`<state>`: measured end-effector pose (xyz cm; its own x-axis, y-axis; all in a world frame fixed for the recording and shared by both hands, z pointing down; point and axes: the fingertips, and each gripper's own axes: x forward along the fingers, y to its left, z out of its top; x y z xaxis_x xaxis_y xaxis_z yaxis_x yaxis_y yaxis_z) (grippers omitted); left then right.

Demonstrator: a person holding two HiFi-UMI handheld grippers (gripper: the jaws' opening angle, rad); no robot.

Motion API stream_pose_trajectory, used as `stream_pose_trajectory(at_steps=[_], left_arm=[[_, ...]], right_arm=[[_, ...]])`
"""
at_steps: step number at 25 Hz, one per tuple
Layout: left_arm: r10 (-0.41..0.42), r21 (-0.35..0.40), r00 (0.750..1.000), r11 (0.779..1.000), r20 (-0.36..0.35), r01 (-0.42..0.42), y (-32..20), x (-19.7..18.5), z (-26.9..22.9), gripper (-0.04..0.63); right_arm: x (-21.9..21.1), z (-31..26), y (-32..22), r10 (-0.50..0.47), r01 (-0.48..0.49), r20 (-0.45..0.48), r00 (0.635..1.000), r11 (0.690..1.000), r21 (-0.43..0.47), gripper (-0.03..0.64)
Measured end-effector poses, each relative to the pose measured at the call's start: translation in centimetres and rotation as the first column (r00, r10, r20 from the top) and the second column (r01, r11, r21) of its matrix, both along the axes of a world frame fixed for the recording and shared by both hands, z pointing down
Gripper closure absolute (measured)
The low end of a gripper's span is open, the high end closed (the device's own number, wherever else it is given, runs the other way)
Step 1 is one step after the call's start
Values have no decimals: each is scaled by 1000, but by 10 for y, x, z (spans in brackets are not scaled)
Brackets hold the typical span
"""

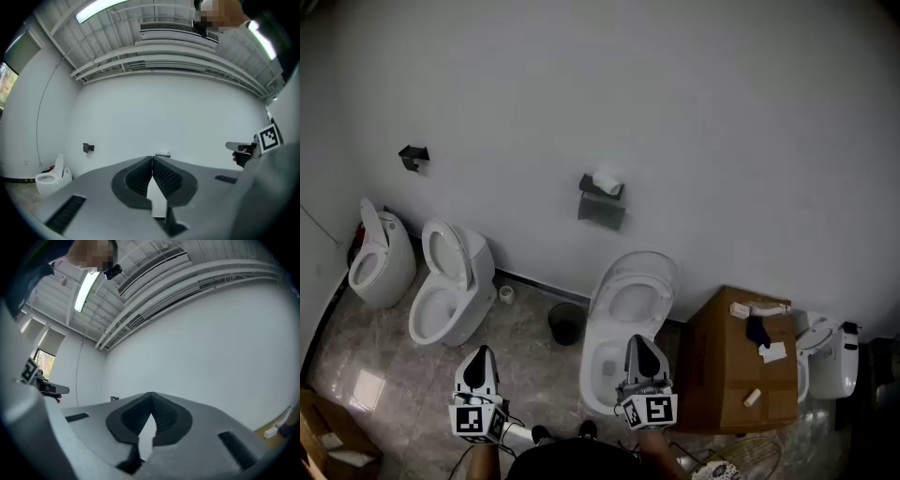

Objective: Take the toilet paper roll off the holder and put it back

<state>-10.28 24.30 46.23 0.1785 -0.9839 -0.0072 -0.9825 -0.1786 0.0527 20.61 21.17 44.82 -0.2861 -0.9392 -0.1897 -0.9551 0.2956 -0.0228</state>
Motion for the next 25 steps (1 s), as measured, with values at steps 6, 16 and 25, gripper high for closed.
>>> stream_pose_trajectory(at_steps=[6, 16, 25], left_arm=[[-18, 73, 1000, 997, -3, 18, 2, -9, 4, 592], [17, 64, 999, 998, -28, -15, 0, -6, 5, 592], [22, 61, 999, 998, -31, -20, -1, -6, 3, 592]], right_arm=[[-1, 9, 2, 1, -1, 7, 1000, 1000, -2, 615], [-9, -1, 3, -29, 29, 11, 1000, 1000, -2, 615], [-25, 5, 0, -115, 117, 35, 993, 991, -58, 614]])
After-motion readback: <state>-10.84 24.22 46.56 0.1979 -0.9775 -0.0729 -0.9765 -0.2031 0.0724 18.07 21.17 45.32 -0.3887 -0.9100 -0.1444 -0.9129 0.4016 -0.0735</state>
